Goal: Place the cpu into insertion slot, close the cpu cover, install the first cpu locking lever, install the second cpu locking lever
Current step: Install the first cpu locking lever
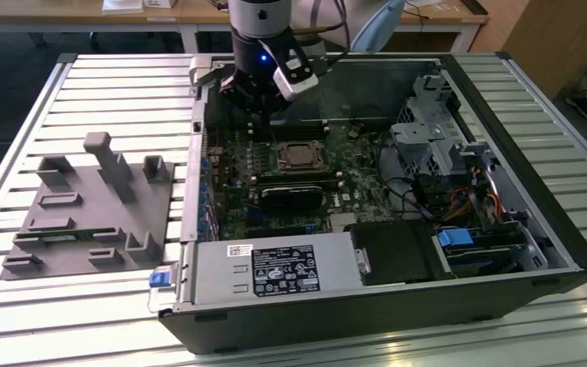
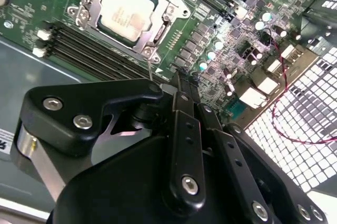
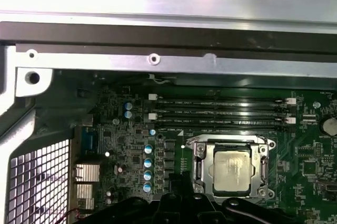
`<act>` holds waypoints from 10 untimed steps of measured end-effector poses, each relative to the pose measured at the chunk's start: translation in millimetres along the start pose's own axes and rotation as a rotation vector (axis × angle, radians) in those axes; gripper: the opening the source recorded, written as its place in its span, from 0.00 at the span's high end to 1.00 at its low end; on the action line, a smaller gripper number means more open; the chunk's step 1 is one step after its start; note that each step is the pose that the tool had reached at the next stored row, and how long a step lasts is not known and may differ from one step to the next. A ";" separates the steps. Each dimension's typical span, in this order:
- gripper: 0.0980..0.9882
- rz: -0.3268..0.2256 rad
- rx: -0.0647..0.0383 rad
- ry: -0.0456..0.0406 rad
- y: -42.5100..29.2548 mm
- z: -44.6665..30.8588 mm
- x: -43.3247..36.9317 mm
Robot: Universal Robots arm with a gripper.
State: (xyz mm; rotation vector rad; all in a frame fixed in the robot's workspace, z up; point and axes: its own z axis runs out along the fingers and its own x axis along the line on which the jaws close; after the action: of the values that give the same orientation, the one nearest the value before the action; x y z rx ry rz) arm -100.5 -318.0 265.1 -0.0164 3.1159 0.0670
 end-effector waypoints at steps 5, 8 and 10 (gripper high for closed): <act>0.98 -0.003 0.000 -0.0005 0.7 3.5 4.0; 0.98 -0.004 0.000 -0.0005 2.8 5.5 4.9; 0.98 -0.004 0.000 -0.0005 4.6 6.8 5.2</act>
State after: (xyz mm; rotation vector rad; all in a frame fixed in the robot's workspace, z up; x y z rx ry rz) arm -105.6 -313.1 258.4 -0.0226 3.1154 0.0672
